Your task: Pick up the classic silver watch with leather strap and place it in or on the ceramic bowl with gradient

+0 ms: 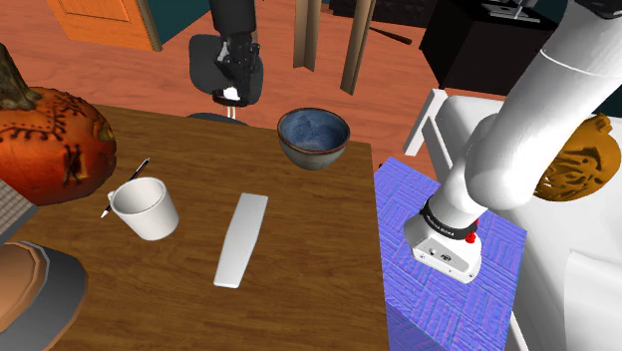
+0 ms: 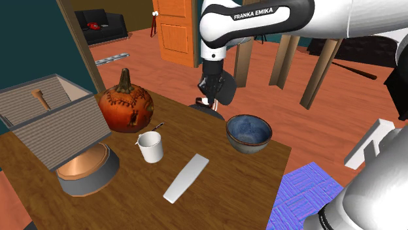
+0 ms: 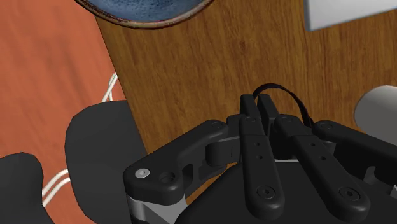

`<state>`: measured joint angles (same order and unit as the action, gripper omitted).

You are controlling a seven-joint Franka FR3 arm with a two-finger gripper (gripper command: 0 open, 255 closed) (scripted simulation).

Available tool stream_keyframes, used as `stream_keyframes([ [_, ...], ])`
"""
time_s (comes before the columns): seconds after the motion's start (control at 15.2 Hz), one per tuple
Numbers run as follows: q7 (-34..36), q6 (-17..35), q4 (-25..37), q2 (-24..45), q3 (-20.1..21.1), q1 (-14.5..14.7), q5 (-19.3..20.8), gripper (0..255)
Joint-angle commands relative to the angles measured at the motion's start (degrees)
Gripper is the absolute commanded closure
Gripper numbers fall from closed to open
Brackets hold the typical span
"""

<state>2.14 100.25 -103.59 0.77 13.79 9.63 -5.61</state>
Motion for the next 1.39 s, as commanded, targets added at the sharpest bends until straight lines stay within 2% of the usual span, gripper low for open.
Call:
stream_keyframes([
  [0.0, -1.63, 0.33, -4.29, -3.88, -0.64, -0.69, -0.81, 255],
  [0.46, -8.79, -0.46, -17.98, -17.80, -4.72, -3.06, -2.21, 255],
  [0.86, -14.71, -3.02, -27.00, -28.77, -9.12, -4.94, -1.12, 255],
  [1.32, -15.36, 1.46, -31.81, -29.06, -9.19, -4.98, -1.19, 255],
])
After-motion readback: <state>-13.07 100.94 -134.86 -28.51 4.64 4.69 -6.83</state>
